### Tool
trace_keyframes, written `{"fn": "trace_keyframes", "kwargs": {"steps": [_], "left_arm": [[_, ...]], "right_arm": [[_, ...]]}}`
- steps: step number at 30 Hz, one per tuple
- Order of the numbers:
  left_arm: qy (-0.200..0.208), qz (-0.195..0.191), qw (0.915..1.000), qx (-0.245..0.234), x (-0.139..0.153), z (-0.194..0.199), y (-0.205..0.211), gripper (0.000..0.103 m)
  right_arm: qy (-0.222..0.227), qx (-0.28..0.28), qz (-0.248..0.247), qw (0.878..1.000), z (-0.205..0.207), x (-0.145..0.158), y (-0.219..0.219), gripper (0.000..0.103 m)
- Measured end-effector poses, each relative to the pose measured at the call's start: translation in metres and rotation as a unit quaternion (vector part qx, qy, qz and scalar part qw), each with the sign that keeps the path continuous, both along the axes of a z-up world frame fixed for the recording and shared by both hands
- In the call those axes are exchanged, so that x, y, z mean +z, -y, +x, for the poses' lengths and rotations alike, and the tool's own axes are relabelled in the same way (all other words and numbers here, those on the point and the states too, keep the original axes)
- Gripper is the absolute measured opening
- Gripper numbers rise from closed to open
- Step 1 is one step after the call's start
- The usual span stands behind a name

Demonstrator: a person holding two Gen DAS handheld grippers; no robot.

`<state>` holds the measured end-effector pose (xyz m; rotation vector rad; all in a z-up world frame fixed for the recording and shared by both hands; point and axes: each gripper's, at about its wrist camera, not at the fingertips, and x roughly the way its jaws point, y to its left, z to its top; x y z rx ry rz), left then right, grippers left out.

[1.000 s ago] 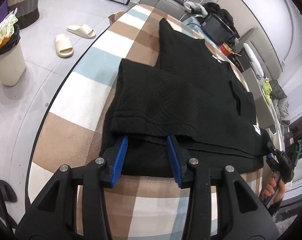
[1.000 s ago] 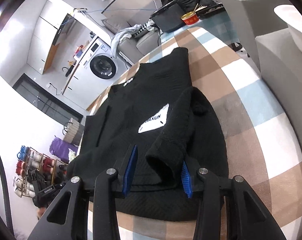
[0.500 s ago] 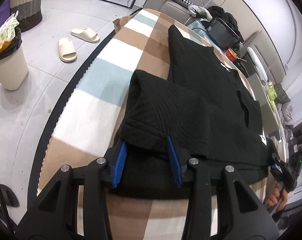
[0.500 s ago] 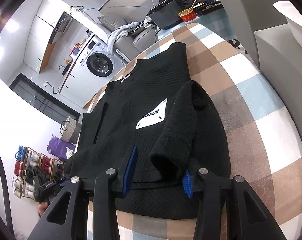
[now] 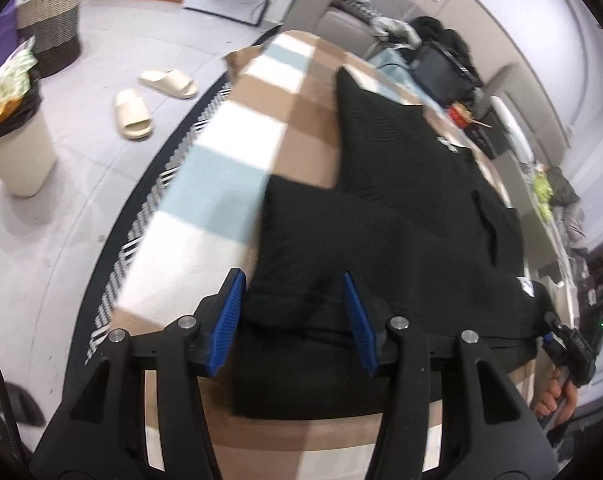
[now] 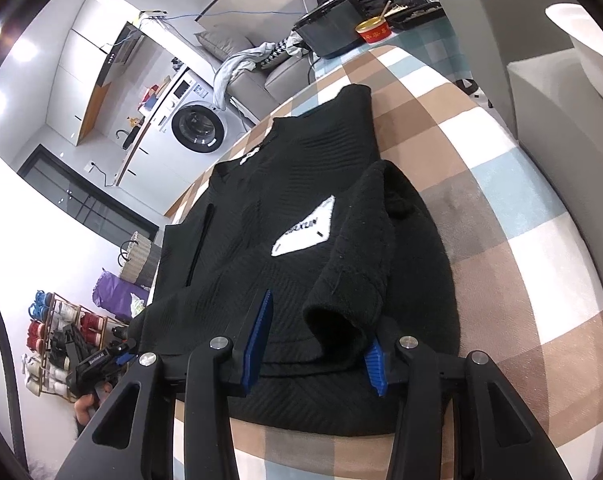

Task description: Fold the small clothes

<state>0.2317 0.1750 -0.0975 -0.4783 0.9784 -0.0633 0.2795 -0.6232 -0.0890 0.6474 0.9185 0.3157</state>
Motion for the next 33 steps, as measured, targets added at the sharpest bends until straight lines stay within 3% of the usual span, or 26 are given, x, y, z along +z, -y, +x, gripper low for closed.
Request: {"fn": "trace_keyframes", "kwargs": {"steps": [6,10,17,19,20,24,28,33], "left_arm": [[0.036,0.025,0.9986,-0.028,0.022,-0.002,0.020,0.038],[0.051,0.019,0.9980,-0.032,0.031,-0.007,0.021,0.037],[0.004,0.010,0.9999,-0.007,0.006,0.006,0.011,0.036],[0.010,0.005,0.9999,-0.002,0.001,0.008,0.012,0.029],[0.013,0.002,0.9999,0.001,0.000,0.009,0.012,0.018],[0.030,-0.005,0.9995,0.012,0.001,0.012,0.012,0.007],[0.057,-0.009,0.9982,0.017,0.015,0.011,0.012,0.006],[0.109,-0.015,0.9938,0.011,0.048,0.008,0.010,0.006]], "right_arm": [[-0.003,-0.003,-0.003,1.000,-0.001,-0.001,0.001,0.043],[-0.006,-0.004,-0.002,1.000,-0.001,-0.003,0.002,0.043],[-0.010,-0.006,-0.001,1.000,0.000,-0.007,0.003,0.043],[-0.013,-0.008,0.000,1.000,-0.001,-0.009,0.004,0.043],[-0.014,-0.011,0.002,1.000,0.000,-0.011,0.005,0.043],[-0.012,-0.029,0.017,0.999,0.003,-0.015,0.008,0.042],[-0.003,-0.059,0.011,0.998,0.006,-0.014,0.011,0.006],[0.052,-0.061,0.015,0.997,0.000,0.019,0.011,0.005]]}}
